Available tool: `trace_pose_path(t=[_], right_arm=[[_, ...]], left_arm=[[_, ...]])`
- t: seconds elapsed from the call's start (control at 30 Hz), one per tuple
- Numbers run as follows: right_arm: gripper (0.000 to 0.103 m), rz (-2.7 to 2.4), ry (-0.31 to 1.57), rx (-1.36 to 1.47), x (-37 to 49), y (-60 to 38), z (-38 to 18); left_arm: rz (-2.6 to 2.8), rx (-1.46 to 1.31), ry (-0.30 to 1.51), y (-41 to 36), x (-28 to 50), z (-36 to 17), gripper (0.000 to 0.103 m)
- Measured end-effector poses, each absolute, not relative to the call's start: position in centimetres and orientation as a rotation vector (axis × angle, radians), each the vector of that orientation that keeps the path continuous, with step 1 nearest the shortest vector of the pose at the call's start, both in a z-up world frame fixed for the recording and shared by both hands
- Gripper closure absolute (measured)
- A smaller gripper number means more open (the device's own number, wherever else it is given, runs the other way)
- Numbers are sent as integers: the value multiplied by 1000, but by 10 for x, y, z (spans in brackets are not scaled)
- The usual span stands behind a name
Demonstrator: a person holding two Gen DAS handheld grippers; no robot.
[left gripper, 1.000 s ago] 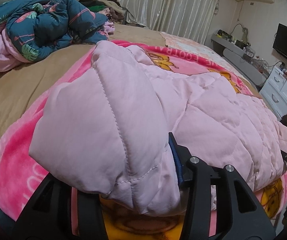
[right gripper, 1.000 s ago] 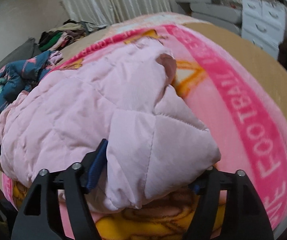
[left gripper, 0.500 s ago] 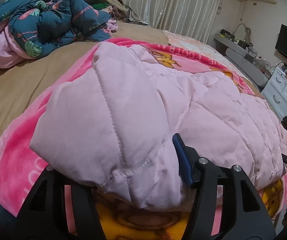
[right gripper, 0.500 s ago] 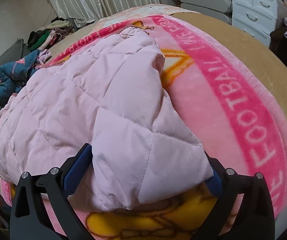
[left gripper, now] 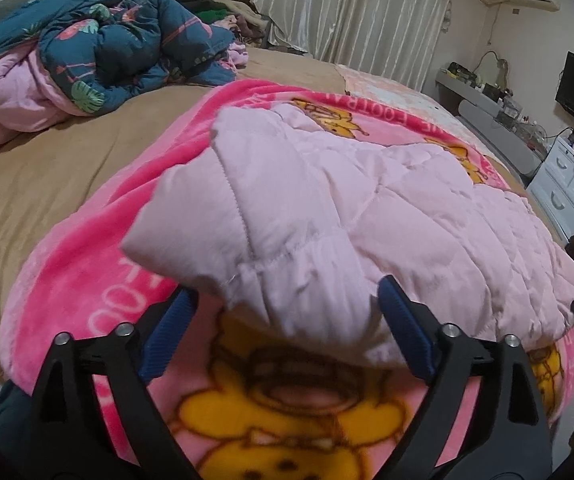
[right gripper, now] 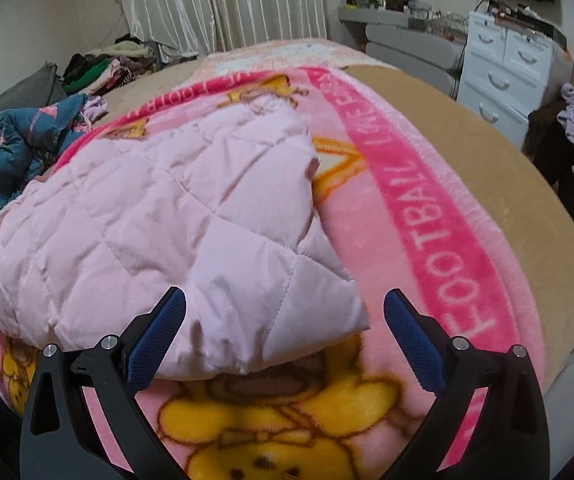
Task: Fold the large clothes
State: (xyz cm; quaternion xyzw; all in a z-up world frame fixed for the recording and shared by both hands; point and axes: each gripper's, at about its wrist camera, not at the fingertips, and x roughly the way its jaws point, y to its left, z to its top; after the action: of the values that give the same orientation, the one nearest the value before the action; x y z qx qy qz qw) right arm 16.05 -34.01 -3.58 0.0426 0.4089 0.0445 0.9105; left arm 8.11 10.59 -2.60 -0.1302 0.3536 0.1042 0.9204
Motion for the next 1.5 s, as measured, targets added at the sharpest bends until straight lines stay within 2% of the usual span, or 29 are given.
trace_pose_path(t=[0.4, 0.73, 1.13, 1.5], right_arm=[[4, 242, 595, 12, 100, -306, 36], [4, 417, 491, -47, 46, -255, 70], [4, 503, 469, -68, 10, -222, 56], [4, 442, 562, -39, 8, -213, 20]], left_arm=[[226, -193, 537, 73, 23, 42, 9], [181, -174, 483, 45, -1, 57, 9], [132, -169, 519, 24, -10, 36, 9], [127, -174, 539, 15, -19, 19, 9]])
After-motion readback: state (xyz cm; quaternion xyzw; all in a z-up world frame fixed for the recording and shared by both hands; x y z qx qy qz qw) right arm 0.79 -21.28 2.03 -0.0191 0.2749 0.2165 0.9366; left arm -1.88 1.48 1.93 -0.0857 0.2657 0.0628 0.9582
